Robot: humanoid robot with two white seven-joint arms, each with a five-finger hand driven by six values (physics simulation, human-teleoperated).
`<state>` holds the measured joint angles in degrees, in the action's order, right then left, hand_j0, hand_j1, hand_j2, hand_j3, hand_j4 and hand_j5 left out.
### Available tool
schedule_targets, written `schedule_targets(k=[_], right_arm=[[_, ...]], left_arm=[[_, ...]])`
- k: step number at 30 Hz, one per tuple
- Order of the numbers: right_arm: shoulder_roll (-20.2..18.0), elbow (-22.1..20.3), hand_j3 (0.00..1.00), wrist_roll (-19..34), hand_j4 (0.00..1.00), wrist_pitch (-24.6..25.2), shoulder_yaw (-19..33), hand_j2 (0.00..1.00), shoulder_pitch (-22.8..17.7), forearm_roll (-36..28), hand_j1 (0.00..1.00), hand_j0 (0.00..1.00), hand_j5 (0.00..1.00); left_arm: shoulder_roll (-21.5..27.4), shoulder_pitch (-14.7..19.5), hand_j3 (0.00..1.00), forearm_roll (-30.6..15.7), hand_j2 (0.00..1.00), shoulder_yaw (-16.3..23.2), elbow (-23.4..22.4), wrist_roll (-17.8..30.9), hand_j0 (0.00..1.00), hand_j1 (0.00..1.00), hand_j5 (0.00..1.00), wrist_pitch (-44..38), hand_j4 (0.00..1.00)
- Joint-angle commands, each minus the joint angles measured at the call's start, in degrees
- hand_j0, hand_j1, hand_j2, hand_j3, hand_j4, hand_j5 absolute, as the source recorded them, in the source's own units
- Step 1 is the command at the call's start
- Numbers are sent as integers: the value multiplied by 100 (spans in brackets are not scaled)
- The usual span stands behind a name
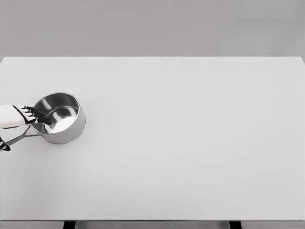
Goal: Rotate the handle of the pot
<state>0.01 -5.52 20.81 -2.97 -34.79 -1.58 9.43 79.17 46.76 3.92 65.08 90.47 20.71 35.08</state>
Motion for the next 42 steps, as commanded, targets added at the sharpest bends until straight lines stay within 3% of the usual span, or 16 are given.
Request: schedule_targets(k=[1, 13, 25, 36, 42], right_arm=[[-1, -2, 100, 2, 100, -2, -1, 100, 0, -2, 100, 100, 100], [-1, -2, 100, 2, 100, -2, -1, 100, 0, -2, 100, 100, 100], [-1, 7, 100, 2, 100, -2, -1, 100, 0, -2, 100, 100, 100], [-1, 7, 100, 2, 100, 7, -1, 100, 0, -2, 100, 100, 100], [-1, 7, 100, 2, 100, 7, -1, 100, 0, -2, 100, 100, 100]], left_arm=[[-7, 0, 100, 30, 100, -48, -126, -5, 100, 100, 100, -8, 100], [-253, 61, 100, 30, 100, -241, -873, 4, 100, 100, 100, -8, 100], [-297, 88, 100, 39, 100, -329, -891, 4, 100, 100, 100, -8, 100], [-455, 132, 100, 39, 100, -391, -1207, 4, 100, 100, 100, -8, 100], [-403, 316, 100, -154, 100, -391, -1128, -49, 100, 100, 100, -8, 100]])
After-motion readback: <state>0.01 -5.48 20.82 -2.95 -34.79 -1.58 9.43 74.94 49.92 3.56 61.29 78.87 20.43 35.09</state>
